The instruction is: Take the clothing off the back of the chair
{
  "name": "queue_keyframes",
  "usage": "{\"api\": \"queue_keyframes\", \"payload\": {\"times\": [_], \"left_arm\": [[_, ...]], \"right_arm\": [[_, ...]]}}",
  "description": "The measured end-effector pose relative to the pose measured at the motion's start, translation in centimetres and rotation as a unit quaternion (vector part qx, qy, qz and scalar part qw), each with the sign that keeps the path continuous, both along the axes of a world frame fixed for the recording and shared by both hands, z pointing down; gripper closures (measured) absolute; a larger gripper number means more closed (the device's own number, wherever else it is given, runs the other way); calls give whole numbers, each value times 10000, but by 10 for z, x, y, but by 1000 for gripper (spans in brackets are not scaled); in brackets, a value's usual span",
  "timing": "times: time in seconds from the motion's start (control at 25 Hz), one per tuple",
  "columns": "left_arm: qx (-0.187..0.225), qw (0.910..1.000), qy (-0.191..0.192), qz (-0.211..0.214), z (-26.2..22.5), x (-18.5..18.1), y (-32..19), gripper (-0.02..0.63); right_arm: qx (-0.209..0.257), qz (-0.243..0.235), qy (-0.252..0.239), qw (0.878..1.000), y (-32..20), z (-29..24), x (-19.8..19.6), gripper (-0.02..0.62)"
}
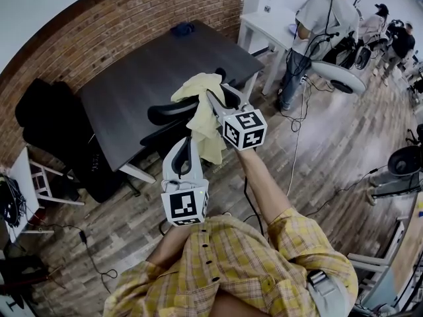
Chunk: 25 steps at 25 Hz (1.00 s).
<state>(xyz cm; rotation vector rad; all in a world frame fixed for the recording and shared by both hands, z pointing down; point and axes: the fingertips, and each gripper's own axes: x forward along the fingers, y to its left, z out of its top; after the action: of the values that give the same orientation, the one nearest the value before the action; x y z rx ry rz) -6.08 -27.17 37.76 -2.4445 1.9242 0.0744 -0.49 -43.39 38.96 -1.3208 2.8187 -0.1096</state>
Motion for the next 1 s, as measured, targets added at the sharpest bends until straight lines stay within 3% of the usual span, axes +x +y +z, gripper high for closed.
{"api": "queue_keyframes", "payload": {"times": [1.0], "left_arm": [[299,9992,21,256,-29,14,31,606]], "right_arm": [[837,502,-316,9947,80,-106,38,451]]}}
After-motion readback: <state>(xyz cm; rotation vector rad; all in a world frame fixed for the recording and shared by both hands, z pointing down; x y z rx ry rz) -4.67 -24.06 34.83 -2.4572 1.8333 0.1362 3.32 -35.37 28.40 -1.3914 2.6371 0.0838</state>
